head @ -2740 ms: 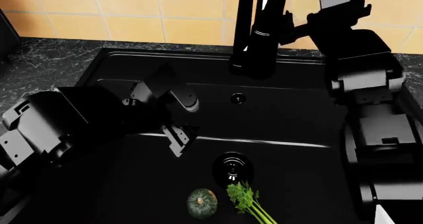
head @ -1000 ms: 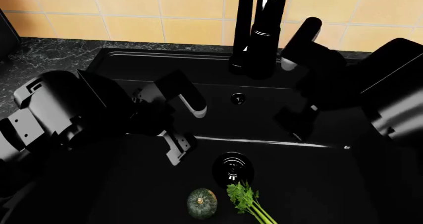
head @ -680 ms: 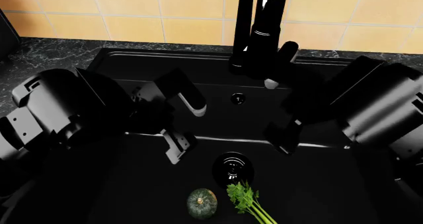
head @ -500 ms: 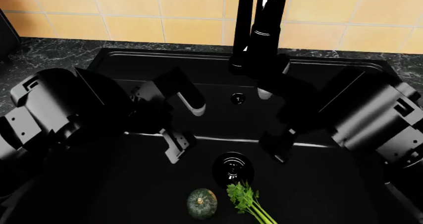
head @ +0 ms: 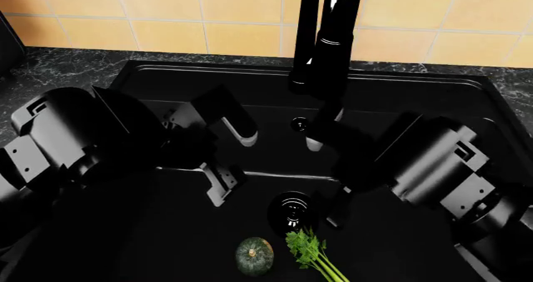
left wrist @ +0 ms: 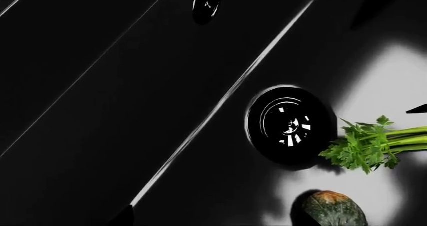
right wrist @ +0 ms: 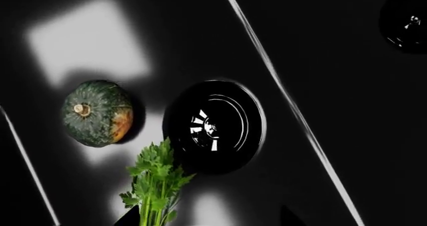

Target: Pick up the fruits and vegetables and place them in the sink. Turn on the sink faucet to wash them. Then turn the sink off and put them in the tray.

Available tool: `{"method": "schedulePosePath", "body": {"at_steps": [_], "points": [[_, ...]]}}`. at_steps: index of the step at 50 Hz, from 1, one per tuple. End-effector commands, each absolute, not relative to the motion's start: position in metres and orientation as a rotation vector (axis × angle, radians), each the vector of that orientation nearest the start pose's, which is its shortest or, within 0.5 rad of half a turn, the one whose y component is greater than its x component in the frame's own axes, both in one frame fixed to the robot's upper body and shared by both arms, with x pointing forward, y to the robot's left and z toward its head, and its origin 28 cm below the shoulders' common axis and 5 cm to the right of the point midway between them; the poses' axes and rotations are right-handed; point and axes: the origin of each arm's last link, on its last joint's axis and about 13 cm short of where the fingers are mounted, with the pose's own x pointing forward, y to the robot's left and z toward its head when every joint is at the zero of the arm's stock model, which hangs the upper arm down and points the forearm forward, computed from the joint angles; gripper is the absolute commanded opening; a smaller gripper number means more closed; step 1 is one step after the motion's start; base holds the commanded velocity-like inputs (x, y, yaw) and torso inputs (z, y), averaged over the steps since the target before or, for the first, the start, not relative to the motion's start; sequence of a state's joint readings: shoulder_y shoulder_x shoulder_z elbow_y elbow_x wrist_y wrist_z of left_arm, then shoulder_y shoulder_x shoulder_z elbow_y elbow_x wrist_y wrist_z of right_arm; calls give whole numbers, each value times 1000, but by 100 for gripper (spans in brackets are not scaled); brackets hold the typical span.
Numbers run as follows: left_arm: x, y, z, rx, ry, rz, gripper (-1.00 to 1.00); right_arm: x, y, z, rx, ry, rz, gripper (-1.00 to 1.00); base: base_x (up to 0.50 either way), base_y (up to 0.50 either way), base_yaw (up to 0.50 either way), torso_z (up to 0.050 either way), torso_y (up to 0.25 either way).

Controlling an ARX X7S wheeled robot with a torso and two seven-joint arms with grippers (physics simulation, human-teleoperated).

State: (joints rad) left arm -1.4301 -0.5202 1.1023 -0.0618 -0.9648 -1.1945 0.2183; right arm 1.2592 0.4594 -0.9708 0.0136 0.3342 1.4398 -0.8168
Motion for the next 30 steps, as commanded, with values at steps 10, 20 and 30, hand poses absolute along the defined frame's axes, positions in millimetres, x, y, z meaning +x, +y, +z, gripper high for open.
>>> {"method": "schedulePosePath", "body": {"at_steps": [10, 20, 30], "points": [[330, 217, 249, 594, 649, -741, 100, 333, -117, 205, -599, 959, 860, 100, 0, 0, 0, 0, 0], [330, 218, 248, 595, 650, -740, 100, 337, -113, 195, -580, 948, 855, 100, 0, 0, 0, 0, 0], [330, 219, 248, 594, 651, -741, 100, 338, -112, 184, -574, 950, 838, 100, 0, 0, 0, 0, 0]]}}
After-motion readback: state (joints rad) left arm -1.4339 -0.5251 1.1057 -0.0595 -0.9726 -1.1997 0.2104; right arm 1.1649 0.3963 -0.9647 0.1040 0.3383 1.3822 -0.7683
